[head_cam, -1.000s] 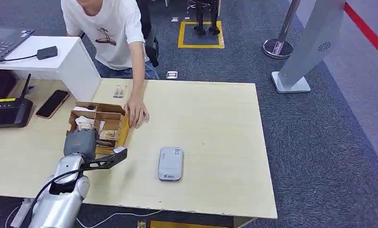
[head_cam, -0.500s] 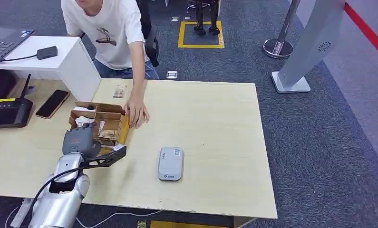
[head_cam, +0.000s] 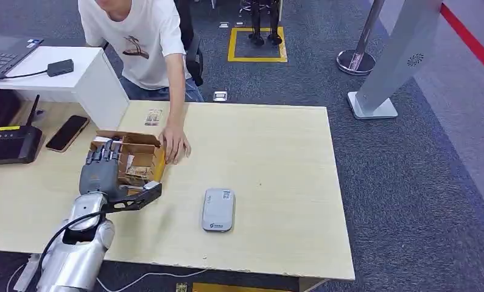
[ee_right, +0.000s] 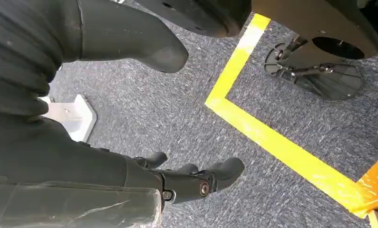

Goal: Pass the card to the sensor for recognition and then transmit it.

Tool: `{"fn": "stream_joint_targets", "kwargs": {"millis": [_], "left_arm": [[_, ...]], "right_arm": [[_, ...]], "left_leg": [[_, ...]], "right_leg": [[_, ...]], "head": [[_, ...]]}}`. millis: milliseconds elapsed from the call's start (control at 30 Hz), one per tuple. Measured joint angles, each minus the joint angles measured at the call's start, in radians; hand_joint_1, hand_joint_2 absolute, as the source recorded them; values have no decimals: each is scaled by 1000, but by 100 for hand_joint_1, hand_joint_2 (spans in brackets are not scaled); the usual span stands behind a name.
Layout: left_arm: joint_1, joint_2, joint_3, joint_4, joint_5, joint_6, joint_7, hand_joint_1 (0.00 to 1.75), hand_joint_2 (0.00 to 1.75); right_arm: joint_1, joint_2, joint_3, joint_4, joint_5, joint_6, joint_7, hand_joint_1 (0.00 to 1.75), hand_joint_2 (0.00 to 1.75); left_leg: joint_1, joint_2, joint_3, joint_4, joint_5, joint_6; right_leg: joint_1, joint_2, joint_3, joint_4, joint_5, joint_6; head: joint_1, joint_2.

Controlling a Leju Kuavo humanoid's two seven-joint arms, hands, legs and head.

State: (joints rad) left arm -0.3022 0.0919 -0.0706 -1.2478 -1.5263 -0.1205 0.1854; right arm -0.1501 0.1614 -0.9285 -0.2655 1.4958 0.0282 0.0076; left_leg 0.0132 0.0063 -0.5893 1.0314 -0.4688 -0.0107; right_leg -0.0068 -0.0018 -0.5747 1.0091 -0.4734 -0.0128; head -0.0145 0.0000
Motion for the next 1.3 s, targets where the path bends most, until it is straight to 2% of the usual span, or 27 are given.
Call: {"fn": "stream_joint_targets", "kwargs": {"millis": [367, 700, 900, 1300], "left_arm": [[-4, 7, 0, 0, 0, -11, -13, 0, 175], [-45, 19, 2, 1, 0, -43, -60, 0, 175], [-76, 34, 2, 1, 0, -54, -51, 0, 175], [-85, 34, 2, 1, 0, -64, -52, 0, 175]], "right_arm": [[-2, 0, 0, 0, 4, 2, 0, 0, 175], [-7, 2, 2, 0, 16, 13, -2, 0, 175], [-8, 3, 2, 0, 17, 14, -5, 0, 175], [-8, 7, 2, 0, 18, 13, -4, 0, 175]], "left_leg": [[0, 0, 0, 0, 0, 0], [0, 0, 0, 0, 0, 0], [0, 0, 0, 0, 0, 0], [0, 0, 0, 0, 0, 0]], "right_leg": [[0, 0, 0, 0, 0, 0], [0, 0, 0, 0, 0, 0], [0, 0, 0, 0, 0, 0], [0, 0, 0, 0, 0, 0]], "head": [[0, 0], [0, 0], [0, 0], [0, 0]]}}
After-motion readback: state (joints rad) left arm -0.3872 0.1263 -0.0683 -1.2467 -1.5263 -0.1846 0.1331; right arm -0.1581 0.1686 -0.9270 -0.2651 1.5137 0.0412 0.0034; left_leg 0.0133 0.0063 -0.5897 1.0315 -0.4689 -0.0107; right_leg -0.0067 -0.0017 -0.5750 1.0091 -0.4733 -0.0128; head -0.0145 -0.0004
